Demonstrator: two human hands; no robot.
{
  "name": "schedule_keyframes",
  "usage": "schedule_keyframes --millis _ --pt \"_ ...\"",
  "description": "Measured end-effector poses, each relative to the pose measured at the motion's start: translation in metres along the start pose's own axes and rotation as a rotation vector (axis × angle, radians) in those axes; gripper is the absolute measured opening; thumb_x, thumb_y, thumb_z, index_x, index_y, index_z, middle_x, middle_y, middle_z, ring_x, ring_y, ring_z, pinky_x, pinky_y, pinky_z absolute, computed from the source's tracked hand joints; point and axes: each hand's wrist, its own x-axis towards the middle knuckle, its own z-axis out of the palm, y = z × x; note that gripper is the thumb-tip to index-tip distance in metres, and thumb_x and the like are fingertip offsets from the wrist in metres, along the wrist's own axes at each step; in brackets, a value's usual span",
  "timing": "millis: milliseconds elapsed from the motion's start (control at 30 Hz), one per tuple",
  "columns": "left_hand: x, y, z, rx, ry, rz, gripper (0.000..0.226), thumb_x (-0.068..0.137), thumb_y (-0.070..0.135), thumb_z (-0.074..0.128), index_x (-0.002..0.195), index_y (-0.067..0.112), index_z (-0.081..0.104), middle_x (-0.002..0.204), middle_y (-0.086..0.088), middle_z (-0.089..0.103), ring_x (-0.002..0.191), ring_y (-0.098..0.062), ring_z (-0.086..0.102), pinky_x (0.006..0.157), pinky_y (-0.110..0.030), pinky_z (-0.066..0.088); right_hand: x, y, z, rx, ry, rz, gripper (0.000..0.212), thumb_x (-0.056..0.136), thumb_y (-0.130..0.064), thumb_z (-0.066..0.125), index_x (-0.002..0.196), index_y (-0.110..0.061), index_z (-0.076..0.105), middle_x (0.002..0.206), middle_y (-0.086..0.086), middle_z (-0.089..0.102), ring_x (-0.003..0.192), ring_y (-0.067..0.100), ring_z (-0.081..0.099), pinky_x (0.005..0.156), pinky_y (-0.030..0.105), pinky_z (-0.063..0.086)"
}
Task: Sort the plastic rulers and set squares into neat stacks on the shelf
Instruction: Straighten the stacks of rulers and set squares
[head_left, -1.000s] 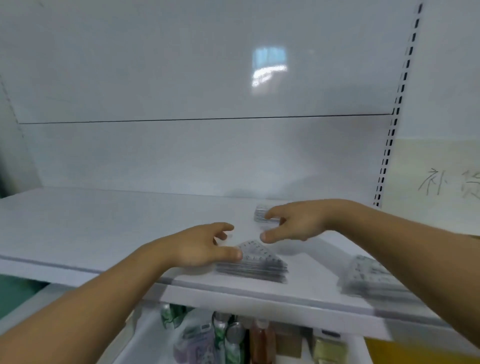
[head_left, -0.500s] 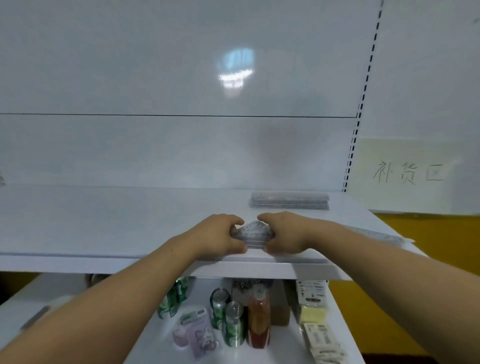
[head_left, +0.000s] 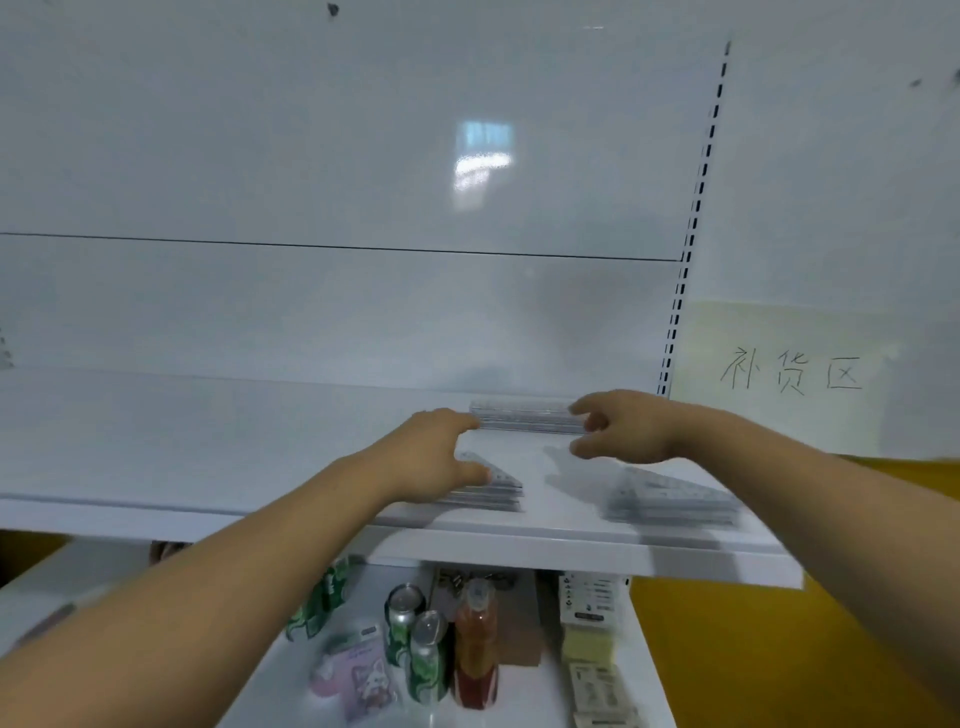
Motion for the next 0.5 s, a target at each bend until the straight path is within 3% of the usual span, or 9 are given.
schedule_keyframes --millis 133,233,300,400,500 --pt "0.011 0.072 0.031 0.005 0.002 0.152 0.073 0.087 0.044 0.061 0.147 0.021 0.027 0.153 0.000 0.028 0.139 -0.019 0.029 0.111 -0.031 0.025 -0.021 0.057 -0.005 -0.002 -0.192 0.135 0.083 0.080 -0.051 0.066 0.148 -0.026 0.026 0.148 0.004 0.039 0.132 0.021 0.042 0.109 0.033 0.032" --pt "0.024 0.109 0.060 0.023 -0.089 0.148 0.079 0.085 0.045 0.062 0.148 0.020 0.021 0.150 -0.005 0.033 0.134 -0.024 0.035 0.107 -0.037 0.033 -0.034 0.079 0.003 0.003 -0.293 0.175 0.094 0.075 -0.051 0.072 0.150 -0.029 0.019 0.150 0.003 0.034 0.133 0.022 0.039 0.110 0.035 0.032" --pt "0.030 0.117 0.072 0.028 -0.097 0.121 0.070 0.084 0.041 0.063 0.142 0.018 0.030 0.138 -0.008 0.046 0.121 -0.025 0.047 0.097 -0.036 0.041 -0.041 0.086 0.010 -0.049 -0.253 0.131 0.092 0.076 -0.047 0.073 0.149 -0.029 0.021 0.144 0.001 0.043 0.122 0.019 0.047 0.105 0.031 0.036" --pt "0.036 0.120 0.080 0.019 -0.045 0.120 0.051 0.083 0.034 0.064 0.129 0.019 0.047 0.119 -0.004 0.059 0.101 -0.020 0.055 0.079 -0.029 0.041 -0.048 0.093 0.018 -0.095 -0.103 0.025 0.071 0.083 -0.035 0.068 0.144 -0.027 0.033 0.116 -0.005 0.053 0.098 0.013 0.052 0.088 0.024 0.040" --pt "0.040 0.120 0.081 0.000 0.001 0.107 0.049 0.083 0.030 0.065 0.129 0.022 0.050 0.117 -0.001 0.061 0.100 -0.018 0.056 0.080 -0.027 0.040 -0.048 0.100 0.024 -0.061 -0.038 -0.022 0.063 0.084 -0.032 0.066 0.141 -0.028 0.038 0.104 -0.008 0.052 0.092 0.011 0.052 0.081 0.023 0.040"
